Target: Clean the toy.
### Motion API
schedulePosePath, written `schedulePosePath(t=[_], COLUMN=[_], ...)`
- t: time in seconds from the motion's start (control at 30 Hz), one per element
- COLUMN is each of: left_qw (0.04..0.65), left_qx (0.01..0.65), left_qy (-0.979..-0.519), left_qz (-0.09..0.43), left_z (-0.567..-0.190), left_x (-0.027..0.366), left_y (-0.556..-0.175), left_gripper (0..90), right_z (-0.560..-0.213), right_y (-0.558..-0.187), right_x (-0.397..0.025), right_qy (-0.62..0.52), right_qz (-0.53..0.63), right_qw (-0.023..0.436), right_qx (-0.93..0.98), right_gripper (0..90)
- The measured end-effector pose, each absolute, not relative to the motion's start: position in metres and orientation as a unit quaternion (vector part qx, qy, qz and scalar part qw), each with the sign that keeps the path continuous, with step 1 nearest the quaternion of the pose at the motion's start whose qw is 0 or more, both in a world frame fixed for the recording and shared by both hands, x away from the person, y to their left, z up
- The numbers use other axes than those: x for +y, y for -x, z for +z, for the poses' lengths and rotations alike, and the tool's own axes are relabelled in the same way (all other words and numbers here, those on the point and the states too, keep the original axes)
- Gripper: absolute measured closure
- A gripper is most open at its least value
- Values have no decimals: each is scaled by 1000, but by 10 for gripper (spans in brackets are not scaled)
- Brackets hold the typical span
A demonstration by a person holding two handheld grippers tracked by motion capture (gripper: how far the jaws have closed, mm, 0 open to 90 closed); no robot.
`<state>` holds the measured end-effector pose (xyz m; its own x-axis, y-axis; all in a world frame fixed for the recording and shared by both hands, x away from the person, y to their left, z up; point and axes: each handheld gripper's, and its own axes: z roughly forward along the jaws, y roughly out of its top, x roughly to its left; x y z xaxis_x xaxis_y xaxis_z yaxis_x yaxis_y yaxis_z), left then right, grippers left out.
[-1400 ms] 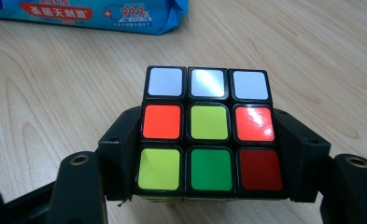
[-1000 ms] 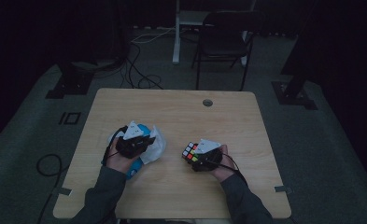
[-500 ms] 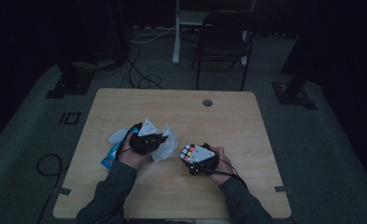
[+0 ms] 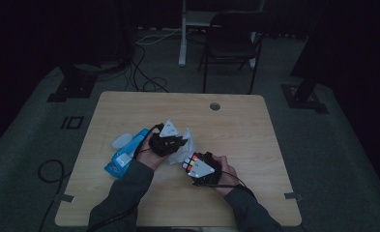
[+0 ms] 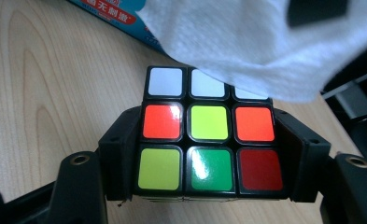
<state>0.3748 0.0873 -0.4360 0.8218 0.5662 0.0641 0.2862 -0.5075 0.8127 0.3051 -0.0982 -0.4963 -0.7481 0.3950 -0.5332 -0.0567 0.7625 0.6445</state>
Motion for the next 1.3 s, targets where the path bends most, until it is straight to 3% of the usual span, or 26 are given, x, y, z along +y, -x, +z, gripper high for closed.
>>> schedulePosePath(t=[0.37,0.87,1.3], left_qw=[417,379,395], left_qx=[220,215,208], left_qy=[-872,-895,-892], left_qz=[131,99,73], left_z=[-443,-458,-457], left_x=[60,54,51], left_y=[-380,-391,-392], left_gripper=[843,843,843], right_z=[-497,-500,-500], right_y=[-292,-287,-284], right_x=[-84,-81,-80], right_qy=[-42,-33,-23], right_qz=[283,282,280], right_qw=[420,429,439], right_qx=[862,857,853], right_gripper=[339,339,339])
